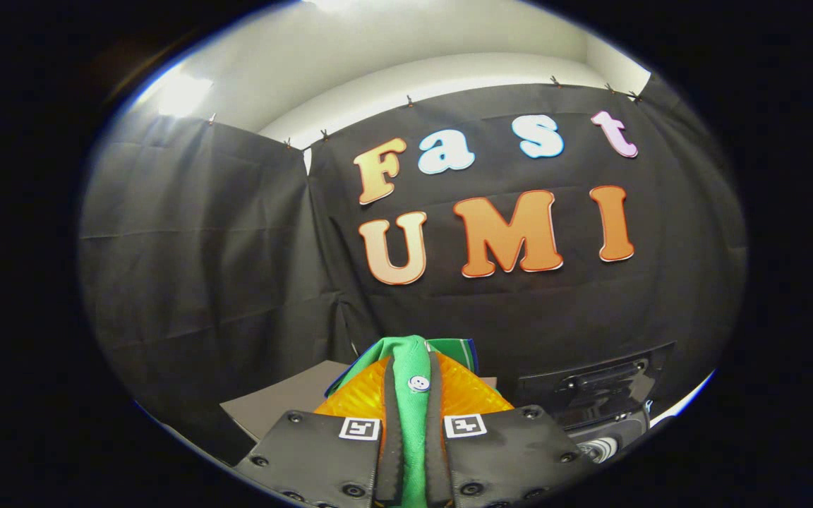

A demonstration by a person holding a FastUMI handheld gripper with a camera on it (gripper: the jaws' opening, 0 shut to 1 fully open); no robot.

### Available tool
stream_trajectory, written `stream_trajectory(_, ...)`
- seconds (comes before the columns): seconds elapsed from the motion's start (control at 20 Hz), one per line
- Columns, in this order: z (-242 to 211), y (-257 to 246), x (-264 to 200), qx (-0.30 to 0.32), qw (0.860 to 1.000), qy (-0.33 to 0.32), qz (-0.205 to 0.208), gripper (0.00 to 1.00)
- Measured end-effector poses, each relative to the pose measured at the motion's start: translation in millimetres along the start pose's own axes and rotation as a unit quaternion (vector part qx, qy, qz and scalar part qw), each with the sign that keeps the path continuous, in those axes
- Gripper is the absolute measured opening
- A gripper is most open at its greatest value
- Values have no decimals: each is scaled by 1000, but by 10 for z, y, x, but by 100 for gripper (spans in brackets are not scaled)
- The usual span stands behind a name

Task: Put the clothes into the washing machine and then close the washing machine lid.

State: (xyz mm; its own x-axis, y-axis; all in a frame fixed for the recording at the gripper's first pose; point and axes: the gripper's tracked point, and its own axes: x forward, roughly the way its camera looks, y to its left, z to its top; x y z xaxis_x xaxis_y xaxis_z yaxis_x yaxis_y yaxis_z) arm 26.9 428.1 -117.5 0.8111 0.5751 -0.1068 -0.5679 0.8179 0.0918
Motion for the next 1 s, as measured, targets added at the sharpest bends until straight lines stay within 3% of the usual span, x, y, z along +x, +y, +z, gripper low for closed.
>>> stream_trajectory(0.6, 235, -1645, -463, 11, 996, -13, -87, 20)
stream_trajectory(1.0, 11, -2446, -503, 19, 996, 14, -91, 20)
